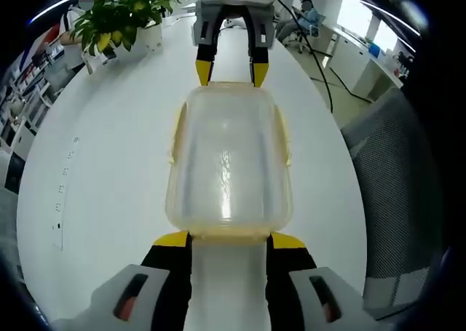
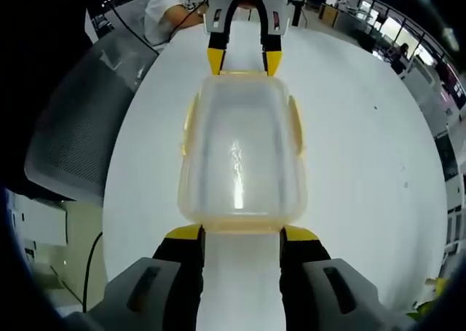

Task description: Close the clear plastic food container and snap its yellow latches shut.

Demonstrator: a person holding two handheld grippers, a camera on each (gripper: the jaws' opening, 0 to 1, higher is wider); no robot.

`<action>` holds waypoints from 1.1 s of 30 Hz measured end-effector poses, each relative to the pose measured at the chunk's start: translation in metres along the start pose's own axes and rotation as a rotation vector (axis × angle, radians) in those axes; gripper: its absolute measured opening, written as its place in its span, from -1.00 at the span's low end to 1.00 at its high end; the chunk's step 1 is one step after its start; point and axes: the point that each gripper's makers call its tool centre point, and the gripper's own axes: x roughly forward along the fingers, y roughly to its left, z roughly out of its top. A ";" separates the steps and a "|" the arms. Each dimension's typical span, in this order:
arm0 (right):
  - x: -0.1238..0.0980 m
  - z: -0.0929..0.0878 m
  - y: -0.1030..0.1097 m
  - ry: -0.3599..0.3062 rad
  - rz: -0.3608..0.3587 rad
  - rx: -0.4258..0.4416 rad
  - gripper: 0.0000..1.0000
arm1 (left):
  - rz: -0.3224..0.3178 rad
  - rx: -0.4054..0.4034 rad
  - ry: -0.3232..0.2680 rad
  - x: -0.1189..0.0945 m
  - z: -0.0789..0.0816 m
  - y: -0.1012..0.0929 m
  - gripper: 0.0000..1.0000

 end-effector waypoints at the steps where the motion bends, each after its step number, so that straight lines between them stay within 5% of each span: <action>1: 0.000 0.000 0.000 0.006 0.000 -0.006 -0.23 | -0.001 0.003 0.002 0.000 0.000 0.000 -0.32; 16: -0.002 -0.005 -0.001 0.033 -0.029 -0.023 -0.22 | 0.001 0.042 0.010 0.001 0.001 -0.001 -0.31; 22: -0.007 -0.007 -0.004 0.007 -0.043 0.042 -0.25 | -0.004 0.003 -0.008 0.000 -0.002 -0.003 -0.29; 29: -0.014 -0.008 -0.004 -0.037 -0.054 0.133 -0.20 | -0.016 -0.143 -0.076 -0.006 -0.006 -0.009 -0.28; 33: -0.024 -0.004 -0.005 -0.095 -0.060 0.282 -0.18 | -0.018 -0.257 -0.132 -0.012 -0.005 -0.008 -0.26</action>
